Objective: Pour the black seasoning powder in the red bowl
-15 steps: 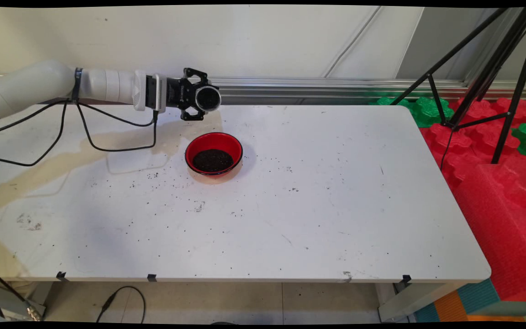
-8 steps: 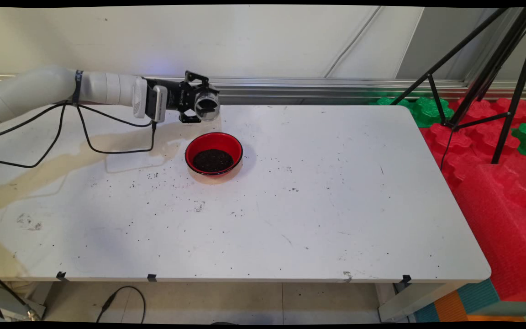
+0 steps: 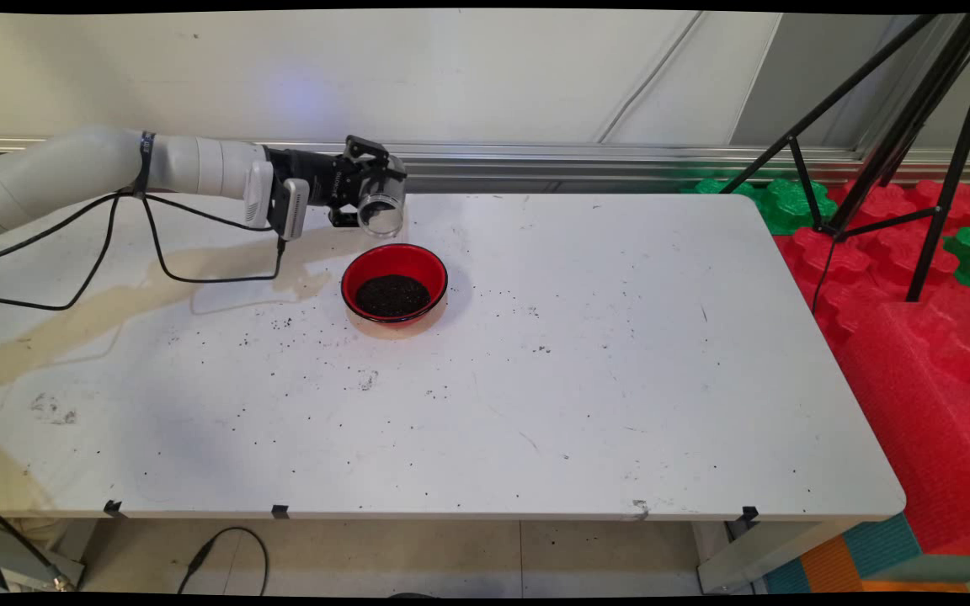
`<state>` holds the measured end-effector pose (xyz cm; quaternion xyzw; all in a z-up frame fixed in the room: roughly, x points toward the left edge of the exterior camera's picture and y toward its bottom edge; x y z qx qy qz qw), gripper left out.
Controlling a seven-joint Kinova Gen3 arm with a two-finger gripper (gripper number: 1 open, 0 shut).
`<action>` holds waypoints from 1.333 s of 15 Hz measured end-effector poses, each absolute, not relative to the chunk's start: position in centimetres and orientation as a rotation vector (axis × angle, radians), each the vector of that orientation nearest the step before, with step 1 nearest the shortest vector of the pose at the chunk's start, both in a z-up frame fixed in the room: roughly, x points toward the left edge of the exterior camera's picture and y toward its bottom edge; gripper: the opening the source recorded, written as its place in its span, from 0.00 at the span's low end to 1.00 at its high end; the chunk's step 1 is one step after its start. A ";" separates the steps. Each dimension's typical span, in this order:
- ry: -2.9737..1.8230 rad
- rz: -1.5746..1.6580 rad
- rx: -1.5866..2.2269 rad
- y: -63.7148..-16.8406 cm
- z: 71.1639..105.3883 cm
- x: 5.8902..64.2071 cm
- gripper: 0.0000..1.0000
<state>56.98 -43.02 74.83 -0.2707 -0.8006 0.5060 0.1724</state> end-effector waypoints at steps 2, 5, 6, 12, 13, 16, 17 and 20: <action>-2.267 1.457 -0.827 -43.0 74.8 56.9 0.00; -2.256 1.484 -0.907 -43.0 74.8 56.8 0.00; -2.250 1.494 -0.937 -43.0 74.8 56.7 0.00; -2.210 1.554 -1.109 -43.1 75.0 56.4 0.00; -2.206 1.561 -1.126 -43.0 75.1 56.4 0.00; -2.182 1.588 -1.209 -43.0 75.2 56.3 0.00; -2.174 1.596 -1.233 -43.0 75.2 56.2 0.00; -2.149 1.622 -1.311 -42.9 75.3 56.1 0.00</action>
